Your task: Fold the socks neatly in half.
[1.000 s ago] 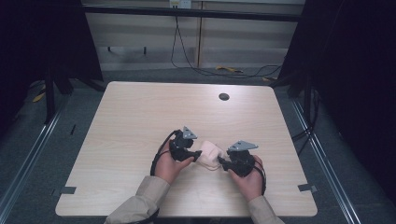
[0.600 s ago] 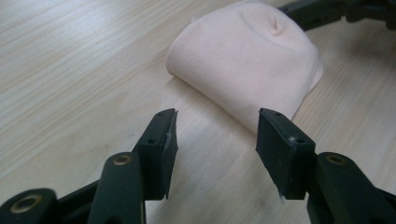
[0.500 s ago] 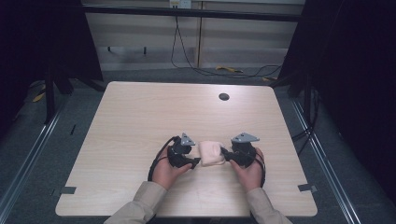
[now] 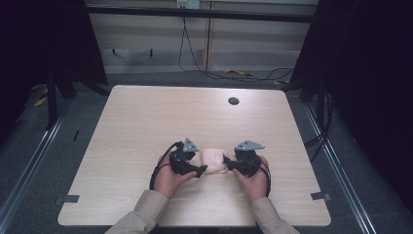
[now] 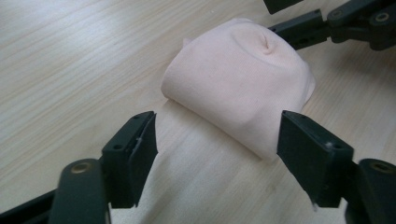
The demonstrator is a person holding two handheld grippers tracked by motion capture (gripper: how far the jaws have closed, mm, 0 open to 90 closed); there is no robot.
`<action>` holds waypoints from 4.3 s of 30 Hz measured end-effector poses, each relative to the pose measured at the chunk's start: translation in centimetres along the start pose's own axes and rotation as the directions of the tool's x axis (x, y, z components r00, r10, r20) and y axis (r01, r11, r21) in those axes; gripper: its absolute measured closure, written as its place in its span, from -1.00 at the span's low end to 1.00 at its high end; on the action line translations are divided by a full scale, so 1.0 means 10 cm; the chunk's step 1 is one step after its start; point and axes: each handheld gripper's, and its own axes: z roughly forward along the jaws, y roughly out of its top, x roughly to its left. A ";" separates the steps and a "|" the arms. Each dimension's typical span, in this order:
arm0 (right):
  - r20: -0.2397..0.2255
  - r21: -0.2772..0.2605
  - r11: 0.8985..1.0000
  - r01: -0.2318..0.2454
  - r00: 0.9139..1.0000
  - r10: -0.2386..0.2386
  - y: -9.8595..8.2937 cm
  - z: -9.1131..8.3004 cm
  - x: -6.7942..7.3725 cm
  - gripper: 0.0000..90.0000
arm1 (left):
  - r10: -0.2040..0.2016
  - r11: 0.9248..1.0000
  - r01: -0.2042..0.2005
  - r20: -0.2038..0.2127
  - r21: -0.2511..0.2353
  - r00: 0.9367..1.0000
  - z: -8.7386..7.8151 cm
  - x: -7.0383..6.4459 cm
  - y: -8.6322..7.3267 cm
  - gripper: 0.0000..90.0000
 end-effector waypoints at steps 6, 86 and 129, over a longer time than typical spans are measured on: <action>-0.023 -0.012 1.000 -0.026 0.999 0.026 0.00 -0.07 -0.01 -0.31 | -0.011 1.000 0.012 0.016 -0.001 1.000 -0.06 0.07 -0.03 -0.54; -0.117 0.006 0.999 0.042 0.992 -0.041 -0.51 -0.79 -0.55 -0.64 | -0.031 0.999 0.032 0.014 -0.019 0.999 -0.65 0.57 -0.69 -0.60; -0.065 0.083 0.995 0.051 0.997 -0.046 -0.78 -0.90 -0.71 -0.64 | -0.045 0.999 0.044 -0.067 -0.016 0.997 -1.21 0.90 -1.32 -0.60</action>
